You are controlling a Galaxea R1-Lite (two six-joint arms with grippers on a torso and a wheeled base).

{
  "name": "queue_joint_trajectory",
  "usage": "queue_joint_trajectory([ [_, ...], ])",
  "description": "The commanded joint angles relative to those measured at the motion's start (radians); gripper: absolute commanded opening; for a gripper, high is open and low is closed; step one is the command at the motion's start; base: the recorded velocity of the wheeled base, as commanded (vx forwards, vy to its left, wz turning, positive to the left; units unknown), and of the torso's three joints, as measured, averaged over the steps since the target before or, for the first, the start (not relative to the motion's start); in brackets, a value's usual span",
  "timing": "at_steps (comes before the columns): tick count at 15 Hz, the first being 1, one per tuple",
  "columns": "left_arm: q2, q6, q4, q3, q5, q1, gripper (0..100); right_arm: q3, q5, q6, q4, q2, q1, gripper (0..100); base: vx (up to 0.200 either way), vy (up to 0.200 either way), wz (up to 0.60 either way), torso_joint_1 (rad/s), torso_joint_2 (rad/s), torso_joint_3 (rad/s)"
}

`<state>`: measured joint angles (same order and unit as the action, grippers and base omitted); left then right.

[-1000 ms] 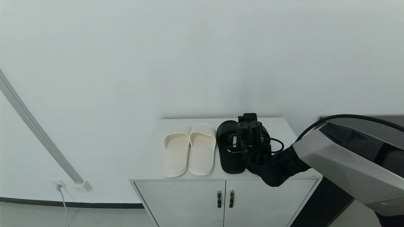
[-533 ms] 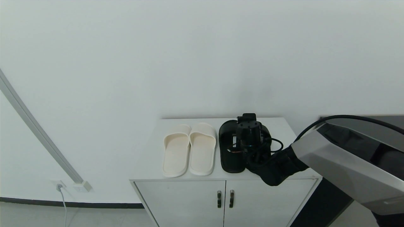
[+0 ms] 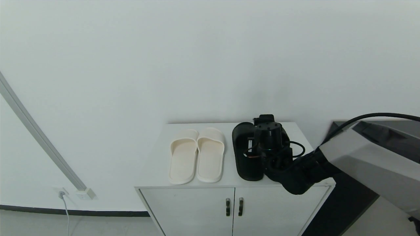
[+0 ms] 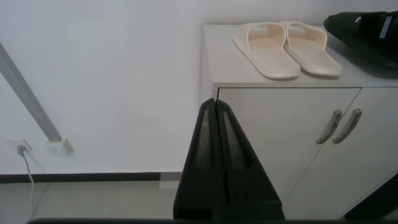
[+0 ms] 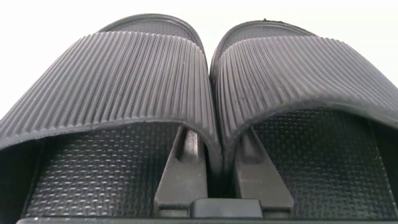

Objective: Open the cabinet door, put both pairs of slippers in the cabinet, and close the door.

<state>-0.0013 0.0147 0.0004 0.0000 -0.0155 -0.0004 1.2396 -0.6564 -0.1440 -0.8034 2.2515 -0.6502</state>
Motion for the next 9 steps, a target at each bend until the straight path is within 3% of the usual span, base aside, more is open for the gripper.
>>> queue_joint_trajectory([
  [1, 0.001, 0.001, 0.000, 0.000, 0.000, 0.000, 0, -0.216, 0.086, 0.027, -0.046, -0.208, -0.045, 0, 0.000, 0.000, 0.00, 0.000, 0.00, 0.000],
  [4, 0.001, -0.002, 0.000, 0.000, 0.000, 0.000, 0, -0.466, 0.254, 0.050, -0.079, -0.394, -0.098, 0, 0.000, 0.000, 0.00, 0.000, 0.00, 0.000],
  [5, 0.001, -0.005, 0.000, 0.000, 0.003, 0.000, 0, -0.565, 0.356, 0.050, -0.080, -0.474, -0.118, 0, 0.000, 0.000, 0.00, 0.000, 0.00, 0.000],
  [6, 0.001, -0.007, 0.001, 0.000, 0.005, 0.000, 0, -0.598, 0.402, 0.049, -0.082, -0.506, -0.126, 0, 0.000, 0.000, 0.00, 0.000, 0.00, 0.000],
  [7, 0.001, -0.007, 0.000, 0.000, 0.005, 0.000, 0, -0.681, 0.511, 0.046, -0.080, -0.589, -0.147, 0, 0.000, 0.000, 0.00, 0.000, 0.00, 0.000],
  [9, 0.001, -0.005, 0.000, 0.000, 0.005, 0.000, 0, -0.741, 0.570, 0.050, -0.069, -0.636, -0.183, 0, 0.000, 0.000, 0.00, 0.000, 0.00, 0.000],
])
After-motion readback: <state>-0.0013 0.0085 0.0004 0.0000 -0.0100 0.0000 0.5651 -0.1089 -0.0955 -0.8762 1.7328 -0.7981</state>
